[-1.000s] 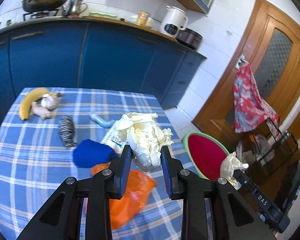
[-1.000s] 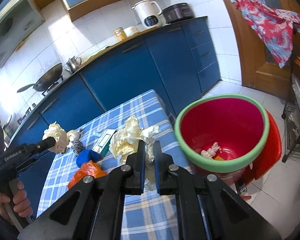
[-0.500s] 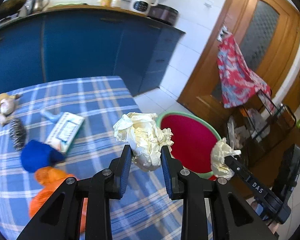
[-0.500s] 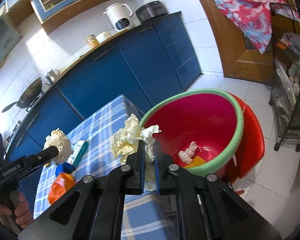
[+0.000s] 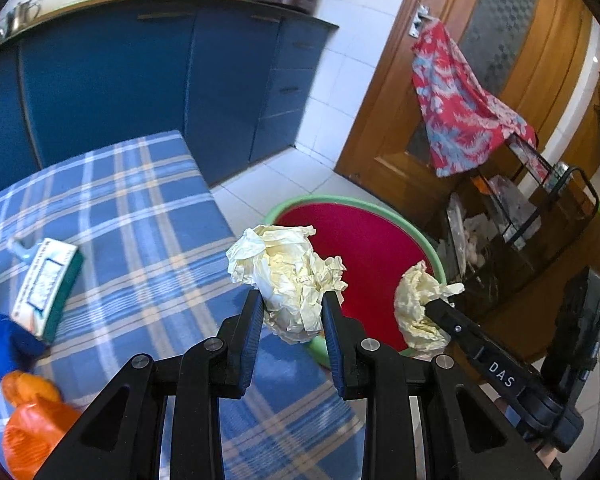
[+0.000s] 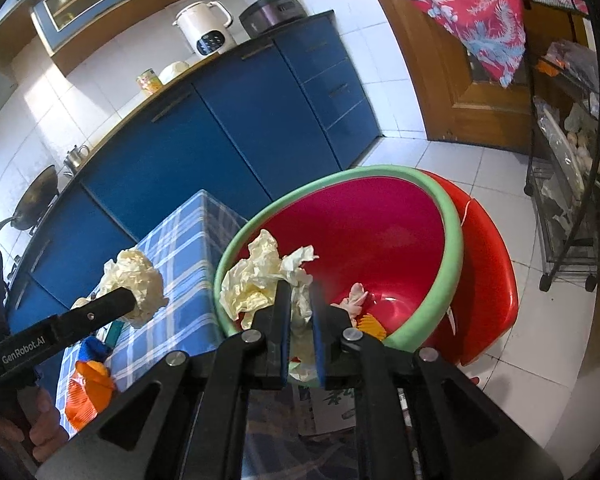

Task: Collect trash
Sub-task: 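Lift both crumpled papers and carry them over the red bucket, then open the right tool, then the left tool, dropping both papers into the bucket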

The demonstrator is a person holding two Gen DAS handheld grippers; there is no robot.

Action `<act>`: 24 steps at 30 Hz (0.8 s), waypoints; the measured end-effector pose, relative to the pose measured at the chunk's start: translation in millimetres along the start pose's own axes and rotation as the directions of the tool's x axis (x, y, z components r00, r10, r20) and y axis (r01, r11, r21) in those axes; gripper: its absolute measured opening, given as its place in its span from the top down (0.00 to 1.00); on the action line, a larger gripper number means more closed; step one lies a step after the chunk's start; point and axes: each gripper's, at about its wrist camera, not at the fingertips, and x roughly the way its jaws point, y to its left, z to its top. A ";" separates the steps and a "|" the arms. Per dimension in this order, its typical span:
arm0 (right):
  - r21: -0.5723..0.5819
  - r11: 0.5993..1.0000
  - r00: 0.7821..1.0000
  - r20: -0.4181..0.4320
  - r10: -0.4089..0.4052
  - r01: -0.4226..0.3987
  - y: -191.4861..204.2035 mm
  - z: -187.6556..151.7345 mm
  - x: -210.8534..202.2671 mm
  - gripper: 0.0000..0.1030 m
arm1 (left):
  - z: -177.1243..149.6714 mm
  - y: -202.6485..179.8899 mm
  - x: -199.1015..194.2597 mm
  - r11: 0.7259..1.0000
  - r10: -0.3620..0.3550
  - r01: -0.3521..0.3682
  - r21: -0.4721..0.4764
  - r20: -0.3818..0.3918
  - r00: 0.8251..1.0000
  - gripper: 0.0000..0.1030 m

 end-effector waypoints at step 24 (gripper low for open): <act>0.063 0.998 0.999 0.026 -0.027 0.025 -32.8 -1.2 -3.5 0.66 | 1.4 -32.0 37.3 0.998 -0.022 0.026 0.061 -0.073 0.997 0.51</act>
